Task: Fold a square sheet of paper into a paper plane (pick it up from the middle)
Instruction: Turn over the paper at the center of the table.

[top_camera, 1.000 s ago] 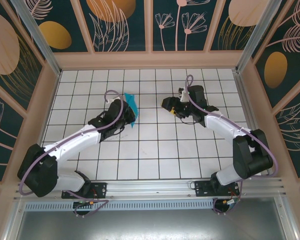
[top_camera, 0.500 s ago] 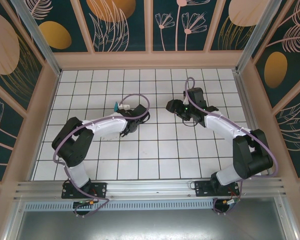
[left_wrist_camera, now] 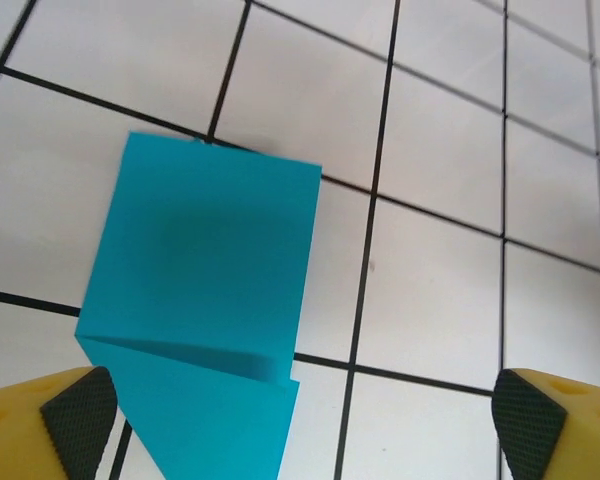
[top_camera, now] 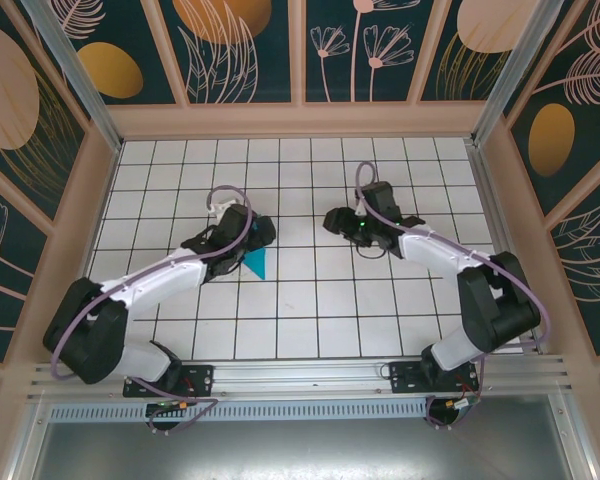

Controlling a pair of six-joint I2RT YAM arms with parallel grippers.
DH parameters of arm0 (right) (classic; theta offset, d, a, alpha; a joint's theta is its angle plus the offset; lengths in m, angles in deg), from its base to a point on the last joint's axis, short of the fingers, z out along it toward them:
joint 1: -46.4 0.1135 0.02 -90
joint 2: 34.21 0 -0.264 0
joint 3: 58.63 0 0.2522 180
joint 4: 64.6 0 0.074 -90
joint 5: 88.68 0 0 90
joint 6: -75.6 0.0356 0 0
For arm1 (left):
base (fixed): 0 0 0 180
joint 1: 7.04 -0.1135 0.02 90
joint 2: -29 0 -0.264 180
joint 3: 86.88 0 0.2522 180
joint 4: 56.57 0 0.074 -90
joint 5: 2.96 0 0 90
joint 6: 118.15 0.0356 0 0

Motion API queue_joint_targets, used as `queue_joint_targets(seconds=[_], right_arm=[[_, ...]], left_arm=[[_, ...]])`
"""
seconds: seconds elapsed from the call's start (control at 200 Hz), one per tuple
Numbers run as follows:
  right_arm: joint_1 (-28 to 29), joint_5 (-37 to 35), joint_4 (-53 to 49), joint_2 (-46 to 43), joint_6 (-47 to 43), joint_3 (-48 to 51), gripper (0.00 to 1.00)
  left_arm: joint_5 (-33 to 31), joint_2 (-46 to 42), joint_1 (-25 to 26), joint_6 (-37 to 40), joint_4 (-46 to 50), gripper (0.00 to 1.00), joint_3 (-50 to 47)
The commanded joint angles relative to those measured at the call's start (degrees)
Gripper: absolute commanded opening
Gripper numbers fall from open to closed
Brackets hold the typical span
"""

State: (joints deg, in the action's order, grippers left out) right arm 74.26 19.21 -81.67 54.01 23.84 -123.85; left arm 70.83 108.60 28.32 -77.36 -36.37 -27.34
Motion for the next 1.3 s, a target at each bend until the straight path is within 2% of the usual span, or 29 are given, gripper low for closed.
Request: queue_joint_targets(seconds=[0.0,0.125,0.175,0.285,0.495,0.846,1.041,1.216,1.296], right_arm=[[5.78,-0.29,4.17,4.37,-0.02,-2.56,0.55],[11.58,-0.28,6.07,10.66,1.51,-6.92,0.29],[13.47,-0.03,6.88,12.97,2.16,-8.54,0.23],[17.18,-0.19,6.88,17.45,2.86,-12.94,0.16],[21.9,-1.34,0.93,27.55,0.72,-23.99,0.13],[22.42,-5.23,-11.26,36.71,-7.15,-33.88,0.13],[21.56,-11.3,-14.46,34.6,-21.45,-26.27,0.07],[17.58,-4.6,-12.51,26.71,-32.15,-13.58,0.08],[17.66,-2.78,-11.51,22.03,-37.67,-9.2,0.09]], left_arm=[[0.97,-3.79,-1.91,-1.31,-2.61,0.99,-2.98],[0.22,-6.21,-5.2,-3.03,-0.04,0.99,-5.26],[0.51,-7.33,-6.43,-3.37,0.24,0.99,-6.47],[0.91,-10.06,-8.84,-4.46,0.6,0.99,-9.12],[1.32,-14.51,-11.29,-4.89,0.81,0.99,-12.87],[2.12,-14.83,-11.54,-4.68,1.19,0.99,-13.9],[2.94,-14.88,-11.54,-3.65,0.61,0.98,-14.05],[5.22,-15.68,-11.54,-3.0,-0.9,0.98,-15.13],[7.34,-16.02,-11.52,-2.9,-3.77,0.99,-16.73]])
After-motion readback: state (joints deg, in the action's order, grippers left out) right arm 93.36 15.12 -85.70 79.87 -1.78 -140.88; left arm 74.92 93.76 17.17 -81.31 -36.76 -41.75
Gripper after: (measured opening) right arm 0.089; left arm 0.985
